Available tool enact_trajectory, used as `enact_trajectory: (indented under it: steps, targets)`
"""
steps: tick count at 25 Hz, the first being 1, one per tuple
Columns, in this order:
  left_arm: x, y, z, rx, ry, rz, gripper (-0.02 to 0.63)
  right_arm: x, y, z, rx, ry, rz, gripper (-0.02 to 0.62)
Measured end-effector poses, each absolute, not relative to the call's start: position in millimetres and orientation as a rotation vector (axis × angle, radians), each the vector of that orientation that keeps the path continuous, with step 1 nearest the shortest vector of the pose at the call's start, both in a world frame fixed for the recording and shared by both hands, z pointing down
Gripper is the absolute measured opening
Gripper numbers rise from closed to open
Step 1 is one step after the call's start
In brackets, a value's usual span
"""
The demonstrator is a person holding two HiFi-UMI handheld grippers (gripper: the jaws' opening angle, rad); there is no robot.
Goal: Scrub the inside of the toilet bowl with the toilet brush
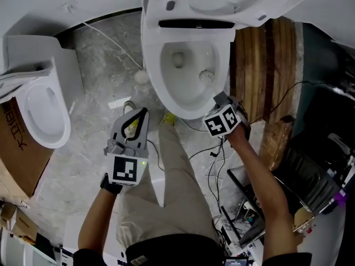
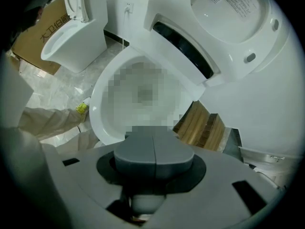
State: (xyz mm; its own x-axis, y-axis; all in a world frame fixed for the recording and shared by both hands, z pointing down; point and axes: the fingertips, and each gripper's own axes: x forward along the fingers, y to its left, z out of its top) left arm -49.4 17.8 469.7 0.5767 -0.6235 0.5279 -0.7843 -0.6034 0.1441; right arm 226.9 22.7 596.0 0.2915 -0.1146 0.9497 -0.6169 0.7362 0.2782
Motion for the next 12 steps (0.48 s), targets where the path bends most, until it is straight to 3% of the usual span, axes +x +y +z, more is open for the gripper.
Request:
enact_trajectory:
  steps: [12]
  targets:
    - [-54.4, 16.5, 467.9, 2.458, -1.155, 0.603, 0.018, 211.6, 71.9, 591.6, 0.642, -1.246, 0.526, 0.158]
